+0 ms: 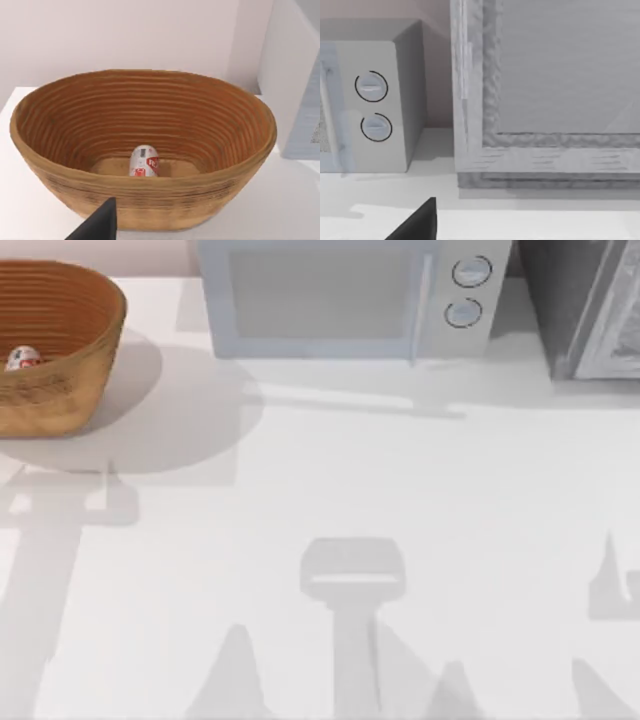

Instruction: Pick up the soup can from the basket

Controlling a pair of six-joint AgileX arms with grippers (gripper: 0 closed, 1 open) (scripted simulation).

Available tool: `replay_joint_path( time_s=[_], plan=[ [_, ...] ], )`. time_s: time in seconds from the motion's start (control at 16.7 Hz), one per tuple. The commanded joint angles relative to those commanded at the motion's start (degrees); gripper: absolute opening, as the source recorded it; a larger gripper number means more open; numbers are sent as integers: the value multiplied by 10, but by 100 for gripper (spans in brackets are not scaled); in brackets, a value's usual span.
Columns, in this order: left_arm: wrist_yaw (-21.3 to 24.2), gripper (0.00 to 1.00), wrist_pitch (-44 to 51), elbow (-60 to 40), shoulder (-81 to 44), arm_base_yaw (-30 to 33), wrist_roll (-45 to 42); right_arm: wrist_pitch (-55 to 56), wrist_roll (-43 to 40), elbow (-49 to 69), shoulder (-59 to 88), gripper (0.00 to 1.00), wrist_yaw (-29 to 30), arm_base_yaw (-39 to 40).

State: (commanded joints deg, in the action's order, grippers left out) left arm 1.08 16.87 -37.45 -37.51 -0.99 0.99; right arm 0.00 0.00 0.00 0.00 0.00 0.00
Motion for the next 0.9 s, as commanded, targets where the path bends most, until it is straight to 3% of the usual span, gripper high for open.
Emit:
replay_joint_path(
  time_s=[0.48, 0.9],
  plan=[
    [19, 100, 272, -500, -566, -13, -5, 0, 0, 0, 0, 100, 0, 0],
    [29, 100, 502, -838, -911, -28, -33, 0, 0, 0, 0, 100, 0, 0]
  ],
)
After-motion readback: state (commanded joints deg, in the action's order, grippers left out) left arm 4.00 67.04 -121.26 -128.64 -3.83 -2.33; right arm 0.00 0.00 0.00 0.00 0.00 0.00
